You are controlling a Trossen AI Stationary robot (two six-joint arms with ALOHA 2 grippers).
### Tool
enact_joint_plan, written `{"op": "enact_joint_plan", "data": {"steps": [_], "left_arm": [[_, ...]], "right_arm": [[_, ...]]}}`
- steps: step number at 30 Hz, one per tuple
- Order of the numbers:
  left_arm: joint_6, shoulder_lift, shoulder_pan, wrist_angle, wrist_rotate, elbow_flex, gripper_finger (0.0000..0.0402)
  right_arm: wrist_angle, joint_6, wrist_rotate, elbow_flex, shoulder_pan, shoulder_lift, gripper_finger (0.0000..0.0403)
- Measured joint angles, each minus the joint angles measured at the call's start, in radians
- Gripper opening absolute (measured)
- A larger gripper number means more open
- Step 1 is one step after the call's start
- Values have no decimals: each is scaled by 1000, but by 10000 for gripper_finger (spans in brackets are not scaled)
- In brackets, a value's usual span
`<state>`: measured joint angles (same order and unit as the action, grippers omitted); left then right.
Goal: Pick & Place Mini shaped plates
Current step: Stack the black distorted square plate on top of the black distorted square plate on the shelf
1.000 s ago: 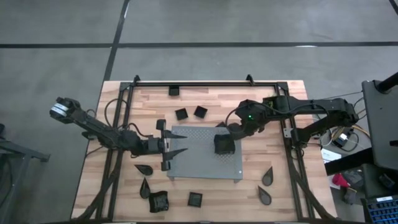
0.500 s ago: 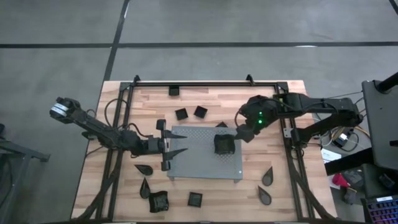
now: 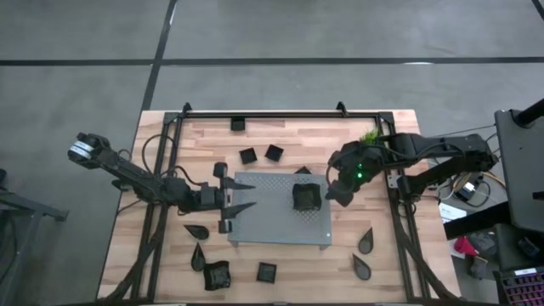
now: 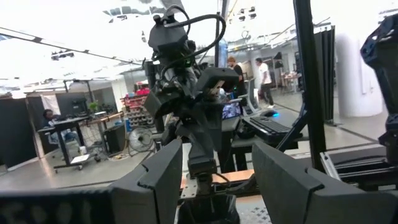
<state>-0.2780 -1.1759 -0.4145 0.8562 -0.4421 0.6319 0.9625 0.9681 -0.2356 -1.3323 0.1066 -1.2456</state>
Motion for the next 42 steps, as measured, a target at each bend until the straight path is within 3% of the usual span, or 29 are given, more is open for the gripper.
{"op": "enact_joint_plan", "data": {"steps": [42], "left_arm": [[29, 2, -1, 8, 5, 0, 190]], "right_arm": [[-3, 2, 1, 1, 8, -16, 82]]}}
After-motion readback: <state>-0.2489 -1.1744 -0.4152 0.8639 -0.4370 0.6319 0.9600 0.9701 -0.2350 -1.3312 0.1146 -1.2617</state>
